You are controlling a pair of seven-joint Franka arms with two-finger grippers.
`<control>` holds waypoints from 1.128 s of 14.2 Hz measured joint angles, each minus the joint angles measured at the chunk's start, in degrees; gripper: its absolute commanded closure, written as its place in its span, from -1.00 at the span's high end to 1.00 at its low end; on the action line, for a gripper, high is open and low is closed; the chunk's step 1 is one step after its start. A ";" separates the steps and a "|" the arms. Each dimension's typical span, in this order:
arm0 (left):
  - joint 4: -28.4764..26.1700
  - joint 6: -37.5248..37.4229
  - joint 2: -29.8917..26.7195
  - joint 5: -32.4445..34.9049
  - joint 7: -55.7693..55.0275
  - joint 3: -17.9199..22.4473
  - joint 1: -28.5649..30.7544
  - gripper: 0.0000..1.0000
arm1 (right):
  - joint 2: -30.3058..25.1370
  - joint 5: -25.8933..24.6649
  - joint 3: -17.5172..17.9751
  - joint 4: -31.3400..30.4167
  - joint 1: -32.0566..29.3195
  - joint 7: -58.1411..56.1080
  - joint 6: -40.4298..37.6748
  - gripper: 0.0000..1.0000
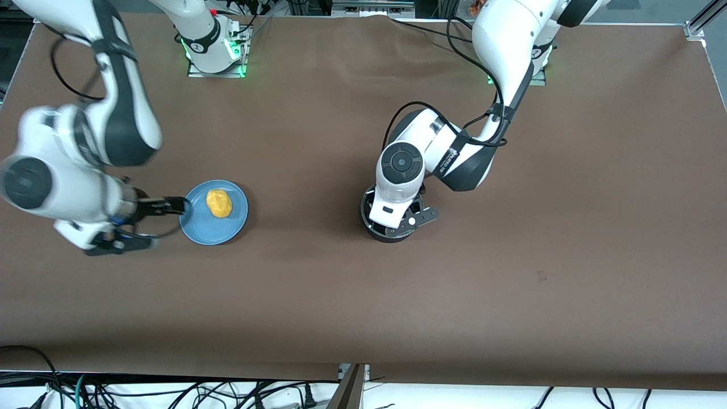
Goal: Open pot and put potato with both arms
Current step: 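Reach the left gripper to the lid knob while the right gripper reaches the potato, then lift the glass lid with the left gripper while the right gripper grasps the potato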
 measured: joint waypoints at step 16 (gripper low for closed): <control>3.03 -9.96 -5.75 0.47 6.11 0.03 0.68 -0.32 | 5.00 0.00 1.24 -14.77 0.85 -0.27 14.27 1.00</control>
